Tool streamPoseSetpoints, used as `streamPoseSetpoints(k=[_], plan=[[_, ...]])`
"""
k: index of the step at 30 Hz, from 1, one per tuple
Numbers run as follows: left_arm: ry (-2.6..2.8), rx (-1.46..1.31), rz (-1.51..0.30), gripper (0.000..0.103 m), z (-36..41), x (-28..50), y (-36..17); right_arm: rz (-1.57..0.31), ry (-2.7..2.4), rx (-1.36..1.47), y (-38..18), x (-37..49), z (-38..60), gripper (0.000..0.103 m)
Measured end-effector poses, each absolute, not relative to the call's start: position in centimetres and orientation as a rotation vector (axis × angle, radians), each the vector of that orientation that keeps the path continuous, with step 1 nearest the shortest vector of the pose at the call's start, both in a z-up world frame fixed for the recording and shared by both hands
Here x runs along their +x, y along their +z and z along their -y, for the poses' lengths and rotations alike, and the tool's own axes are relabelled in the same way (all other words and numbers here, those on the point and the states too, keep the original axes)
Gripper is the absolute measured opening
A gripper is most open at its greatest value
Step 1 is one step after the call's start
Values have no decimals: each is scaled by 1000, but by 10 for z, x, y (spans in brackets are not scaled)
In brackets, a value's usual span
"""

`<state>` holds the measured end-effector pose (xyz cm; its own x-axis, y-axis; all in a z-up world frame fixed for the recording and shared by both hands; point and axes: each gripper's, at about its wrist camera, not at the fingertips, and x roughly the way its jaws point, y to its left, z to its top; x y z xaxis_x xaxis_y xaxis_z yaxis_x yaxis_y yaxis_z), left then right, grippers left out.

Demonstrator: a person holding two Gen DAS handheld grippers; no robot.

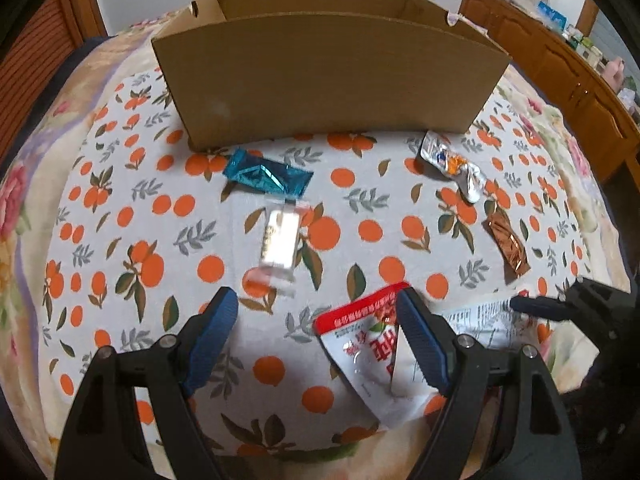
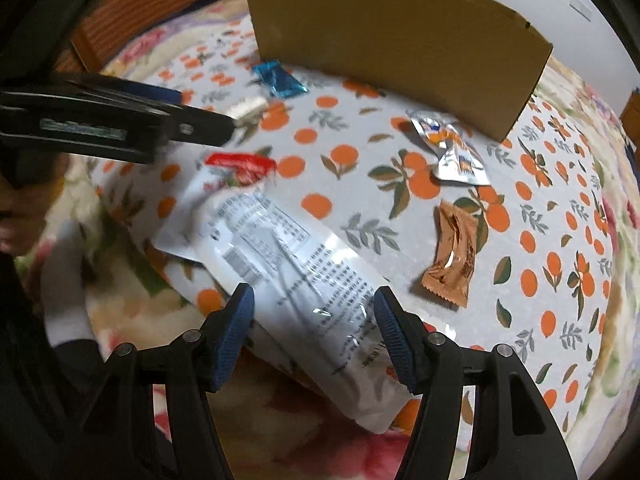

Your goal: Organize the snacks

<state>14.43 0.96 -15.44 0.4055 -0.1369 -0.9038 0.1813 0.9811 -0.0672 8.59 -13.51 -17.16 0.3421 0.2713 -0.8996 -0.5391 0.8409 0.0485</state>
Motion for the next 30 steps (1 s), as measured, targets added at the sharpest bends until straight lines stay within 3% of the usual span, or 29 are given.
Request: streamPoseSetpoints(k=[13,14,17,18,20,27,30], plan=[[-259,-19,-1211,81,5,136,-163,-1085,495,-168,-171,111,157,61],[-257,-15,-1209,80,6,138,-164,-1085,496,-169,-171,111,158,62],[-226,-5,-1217,73,3,145,-172,-1103,519,-156,-172,110,157,82],[-213,-5,-1227,66,2,147,-176,-1099,520,-174,-172,108,155,83],[-194,-16,-1240,60,-3,152,-181,-1099,519,-208,-174,106,150,85],[-206,1,-1241,59,-2,156,-189,-1082,486,-354,-183,100,138,88],[-212,35,-1232,59,2,156,-190,-1122,455,-319,-187,104,148,84]])
